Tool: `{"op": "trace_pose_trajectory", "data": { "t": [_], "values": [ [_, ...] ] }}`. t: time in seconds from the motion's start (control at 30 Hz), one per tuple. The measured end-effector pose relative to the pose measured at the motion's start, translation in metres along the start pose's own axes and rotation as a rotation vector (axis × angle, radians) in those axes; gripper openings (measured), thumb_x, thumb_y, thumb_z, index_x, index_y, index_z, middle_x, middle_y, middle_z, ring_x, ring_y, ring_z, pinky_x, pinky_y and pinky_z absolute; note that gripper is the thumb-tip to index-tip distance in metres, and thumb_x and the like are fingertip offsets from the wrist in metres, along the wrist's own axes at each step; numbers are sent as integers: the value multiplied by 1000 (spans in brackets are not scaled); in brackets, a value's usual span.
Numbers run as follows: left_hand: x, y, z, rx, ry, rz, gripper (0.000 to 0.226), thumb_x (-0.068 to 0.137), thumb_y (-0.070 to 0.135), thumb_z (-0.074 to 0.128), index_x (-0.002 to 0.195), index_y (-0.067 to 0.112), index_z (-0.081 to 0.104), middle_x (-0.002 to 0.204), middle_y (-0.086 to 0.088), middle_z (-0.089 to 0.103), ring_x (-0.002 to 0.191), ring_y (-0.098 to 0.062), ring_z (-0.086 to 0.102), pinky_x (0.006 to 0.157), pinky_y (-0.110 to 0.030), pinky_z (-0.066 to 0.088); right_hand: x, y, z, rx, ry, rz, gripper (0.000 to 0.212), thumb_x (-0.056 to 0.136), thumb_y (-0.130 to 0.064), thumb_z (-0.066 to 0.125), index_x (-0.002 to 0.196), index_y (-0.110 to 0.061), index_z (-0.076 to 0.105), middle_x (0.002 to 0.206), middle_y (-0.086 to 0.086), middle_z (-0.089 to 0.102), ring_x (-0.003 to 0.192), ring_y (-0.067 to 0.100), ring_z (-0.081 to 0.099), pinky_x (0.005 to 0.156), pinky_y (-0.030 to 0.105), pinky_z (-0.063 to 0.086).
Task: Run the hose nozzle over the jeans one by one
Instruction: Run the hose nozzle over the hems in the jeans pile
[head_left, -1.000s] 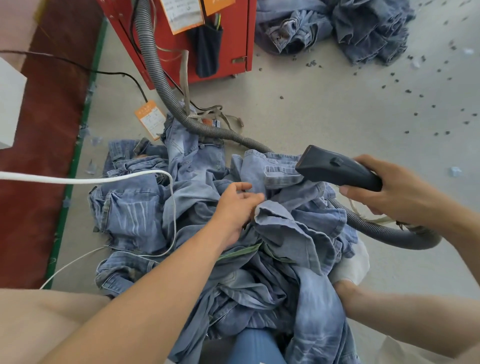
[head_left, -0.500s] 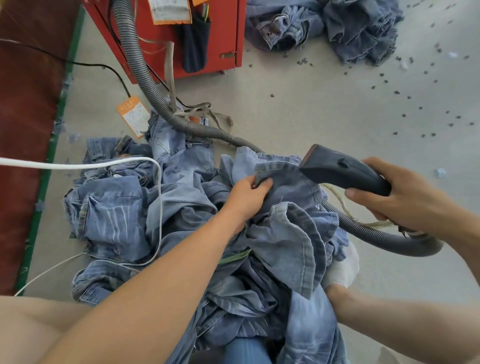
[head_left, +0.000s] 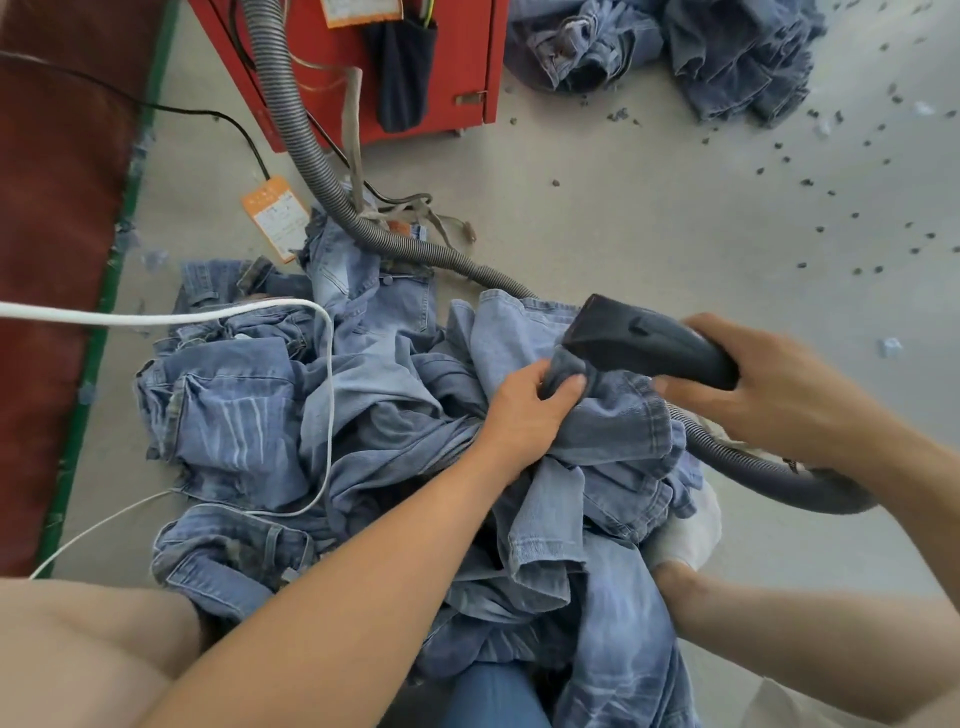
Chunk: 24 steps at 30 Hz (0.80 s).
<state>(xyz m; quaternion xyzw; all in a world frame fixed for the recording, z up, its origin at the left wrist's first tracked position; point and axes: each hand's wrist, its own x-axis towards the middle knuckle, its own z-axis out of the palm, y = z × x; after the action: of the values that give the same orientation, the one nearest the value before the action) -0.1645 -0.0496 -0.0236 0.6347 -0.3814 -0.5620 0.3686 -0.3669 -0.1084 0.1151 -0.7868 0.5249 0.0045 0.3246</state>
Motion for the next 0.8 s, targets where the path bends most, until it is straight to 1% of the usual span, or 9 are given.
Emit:
{"op": "trace_pose_trajectory", "data": {
  "t": [0.1, 0.17, 0.23, 0.33, 0.4, 0.47, 0.57, 0.67, 0.8],
  "values": [
    [-3, 4, -9, 73, -23, 34, 22, 102, 36, 60, 116, 20, 64, 109, 7, 70, 101, -3, 64, 90, -30, 52, -2, -6, -1, -21, -14, 12, 21, 89, -46, 69, 104, -50, 56, 83, -29, 65, 67, -2, 63, 57, 31, 43],
    [-8, 6, -36, 112, 144, 51, 22, 100, 35, 59, 116, 21, 57, 112, 5, 64, 100, -4, 60, 87, -26, 47, -1, -5, -7, 2, 40, 15, 20, 87, -42, 69, 99, -51, 56, 74, -26, 66, 59, 1, 63, 55, 29, 41],
    [-22, 1, -67, 152, 282, -108, 21, 95, 39, 51, 102, 19, 55, 103, -3, 66, 90, -16, 60, 84, -38, 51, -3, -2, -12, 15, 78, 6, 22, 87, -41, 70, 98, -54, 55, 68, -21, 66, 52, 5, 63, 52, 28, 41],
    [-71, -12, -92, 287, -99, -677, 57, 94, 64, 38, 97, 12, 61, 96, -11, 74, 76, -24, 62, 76, -39, 55, -7, -1, -15, 35, 91, -16, 26, 86, -43, 71, 99, -58, 54, 68, -20, 67, 51, 5, 62, 52, 28, 42],
    [-109, -17, -78, 231, -438, -901, 88, 80, 92, 35, 115, 17, 66, 101, -4, 76, 79, -20, 70, 74, -34, 55, -8, -5, -14, 32, 51, -25, 27, 84, -47, 70, 100, -60, 53, 74, -26, 66, 59, -1, 64, 55, 28, 42],
    [-129, -18, -53, 50, -506, -891, 88, 79, 91, 47, 127, 20, 66, 114, -2, 74, 95, -21, 73, 85, -36, 59, -11, -7, -12, 33, 5, -29, 29, 84, -49, 71, 102, -62, 52, 82, -29, 66, 66, -5, 65, 58, 28, 43],
    [-123, -17, -22, -478, -231, -765, 45, 98, 44, 65, 120, 5, 69, 114, -13, 76, 108, -31, 72, 98, -45, 58, -21, -6, -9, -20, -58, -50, 33, 83, -54, 71, 108, -63, 53, 90, -30, 66, 78, -8, 64, 60, 27, 44],
    [-108, -2, -14, -770, -77, -655, 13, 99, 20, 68, 104, 8, 66, 96, -10, 78, 86, -22, 74, 78, -36, 64, -32, 0, -10, -20, -79, -71, 39, 82, -60, 72, 117, -58, 56, 95, -26, 69, 85, -4, 64, 65, 28, 48],
    [-89, 19, -19, -991, 52, -479, 13, 88, 14, 74, 99, 10, 68, 90, -6, 78, 77, -14, 75, 68, -26, 62, -43, 3, -18, 35, -86, -71, 57, 76, -79, 63, 126, -53, 58, 99, -17, 72, 85, 7, 68, 68, 34, 55]
  ]
}}
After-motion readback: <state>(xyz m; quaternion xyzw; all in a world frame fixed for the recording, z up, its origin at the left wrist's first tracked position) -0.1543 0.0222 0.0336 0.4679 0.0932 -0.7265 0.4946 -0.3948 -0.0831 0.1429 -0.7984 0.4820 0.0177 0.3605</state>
